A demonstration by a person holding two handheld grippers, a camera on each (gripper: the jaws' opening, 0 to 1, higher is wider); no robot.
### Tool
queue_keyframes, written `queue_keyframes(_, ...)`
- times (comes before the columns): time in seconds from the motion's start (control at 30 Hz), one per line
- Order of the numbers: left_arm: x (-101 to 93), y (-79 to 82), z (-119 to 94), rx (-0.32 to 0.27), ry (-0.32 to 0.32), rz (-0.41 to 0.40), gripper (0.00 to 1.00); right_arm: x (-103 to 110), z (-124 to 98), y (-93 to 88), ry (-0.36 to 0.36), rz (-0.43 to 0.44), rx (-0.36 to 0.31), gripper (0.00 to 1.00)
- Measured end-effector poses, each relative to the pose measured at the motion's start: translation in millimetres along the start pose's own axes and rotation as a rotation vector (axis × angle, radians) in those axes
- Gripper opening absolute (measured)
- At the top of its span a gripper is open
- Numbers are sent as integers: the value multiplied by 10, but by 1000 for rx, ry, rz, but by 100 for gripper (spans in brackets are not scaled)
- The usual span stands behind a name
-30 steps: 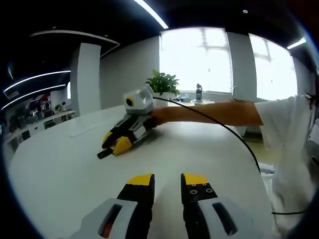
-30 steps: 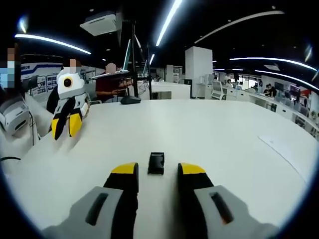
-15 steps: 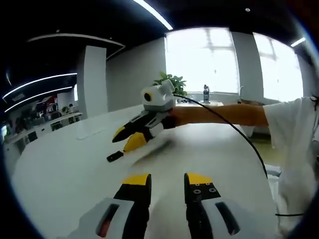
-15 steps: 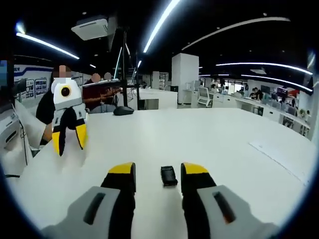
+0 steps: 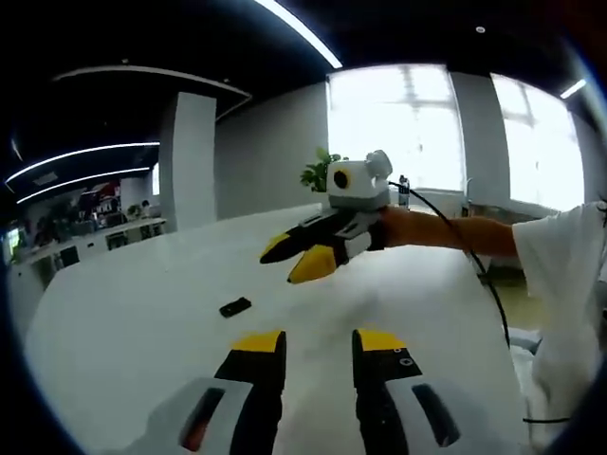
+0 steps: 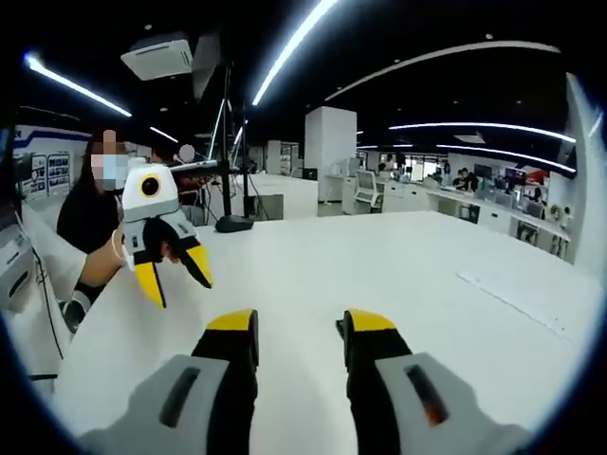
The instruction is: Snap the two parts of the plastic buckle together until the buckle closes and remains connected.
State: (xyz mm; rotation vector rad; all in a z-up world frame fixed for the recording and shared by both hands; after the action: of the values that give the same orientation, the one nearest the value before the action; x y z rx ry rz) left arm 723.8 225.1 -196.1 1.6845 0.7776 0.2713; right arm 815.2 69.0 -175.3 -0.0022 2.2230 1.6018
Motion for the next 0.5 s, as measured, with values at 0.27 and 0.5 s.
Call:
queue_keyframes(0.27, 2, 92, -18, -33, 23, -6, 35, 179, -206, 55, -29, 9, 33, 40)
queue_keyframes(0.5, 2, 170, -100, -59, 65, -7, 38, 236, -463, 214, -131, 33, -8, 45)
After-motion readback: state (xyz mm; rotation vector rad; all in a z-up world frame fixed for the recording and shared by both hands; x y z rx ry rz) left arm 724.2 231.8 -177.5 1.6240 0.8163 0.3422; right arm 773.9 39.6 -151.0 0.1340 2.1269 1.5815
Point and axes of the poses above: the point that each gripper's makers call its tool centre point, and the gripper's own axes: z roughly forward along the fingers, x roughly to its left, y roughly out of its top, the point moved 6 cm from there along -z, roughly backward along the fingers, and after that the axes turned 12 degrees about -z, right-handed, at the moved point
